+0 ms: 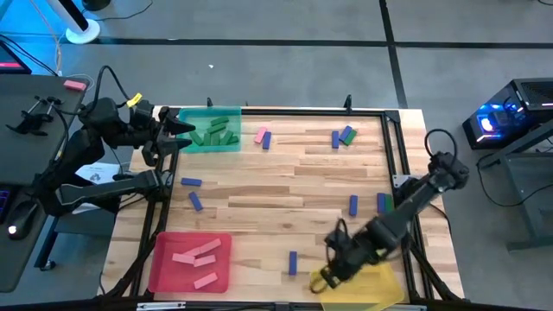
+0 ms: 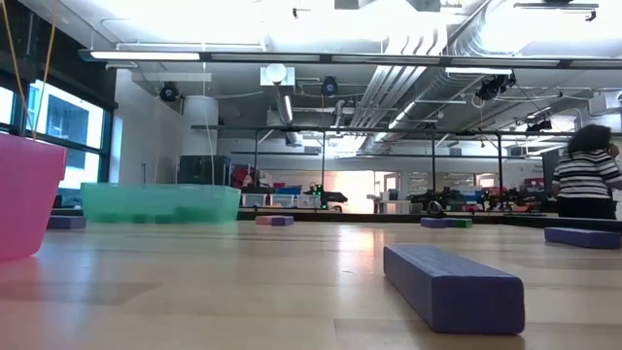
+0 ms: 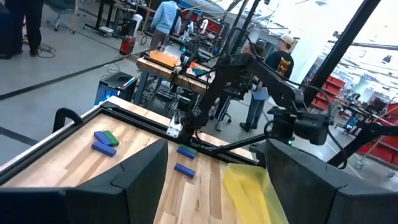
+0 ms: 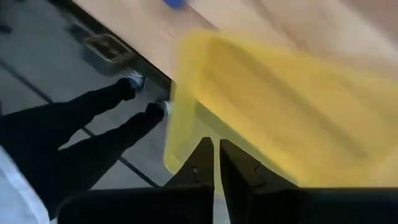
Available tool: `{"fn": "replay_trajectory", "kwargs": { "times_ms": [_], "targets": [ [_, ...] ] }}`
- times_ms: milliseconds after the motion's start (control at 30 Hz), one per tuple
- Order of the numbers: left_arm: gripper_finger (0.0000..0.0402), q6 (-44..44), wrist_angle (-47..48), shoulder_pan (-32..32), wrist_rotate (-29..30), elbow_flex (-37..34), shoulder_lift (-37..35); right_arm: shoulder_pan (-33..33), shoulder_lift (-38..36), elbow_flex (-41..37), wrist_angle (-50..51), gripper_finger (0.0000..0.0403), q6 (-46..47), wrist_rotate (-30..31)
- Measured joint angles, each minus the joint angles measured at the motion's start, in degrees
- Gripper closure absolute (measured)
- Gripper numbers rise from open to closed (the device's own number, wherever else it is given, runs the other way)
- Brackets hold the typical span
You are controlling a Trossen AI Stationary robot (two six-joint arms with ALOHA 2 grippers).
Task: Sort blocks
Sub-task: Adjust the yellow bin
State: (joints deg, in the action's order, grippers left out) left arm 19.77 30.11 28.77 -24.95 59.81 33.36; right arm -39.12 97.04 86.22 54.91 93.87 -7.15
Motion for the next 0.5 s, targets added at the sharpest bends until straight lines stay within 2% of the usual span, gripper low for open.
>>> {"fn": "replay_trajectory", "kwargs": {
  "times_ms": [133,267,400,500],
  "targets": [
    [0.0145,0.0,0.0,0.0,0.0,0.0,0.0,-3.8,0.4,-1.3,0.1,0.0402,9.7,-0.1],
    [0.0145,0.0,0.0,0.0,0.0,0.0,0.0,-4.5,1.6,-3.0,-0.4,0.0402,16.3,1.1],
    [0.0145,-0.7,0.0,0.0,0.0,0.0,0.0,-2.8,1.8,-5.5,-8.6,0.0403,16.7,1.3],
    [0.0145,-1.8,0.1,0.0,0.0,0.0,0.0,-0.9,3.7,-5.8,-10.2,0.0403,15.4,0.9]
  ]
}}
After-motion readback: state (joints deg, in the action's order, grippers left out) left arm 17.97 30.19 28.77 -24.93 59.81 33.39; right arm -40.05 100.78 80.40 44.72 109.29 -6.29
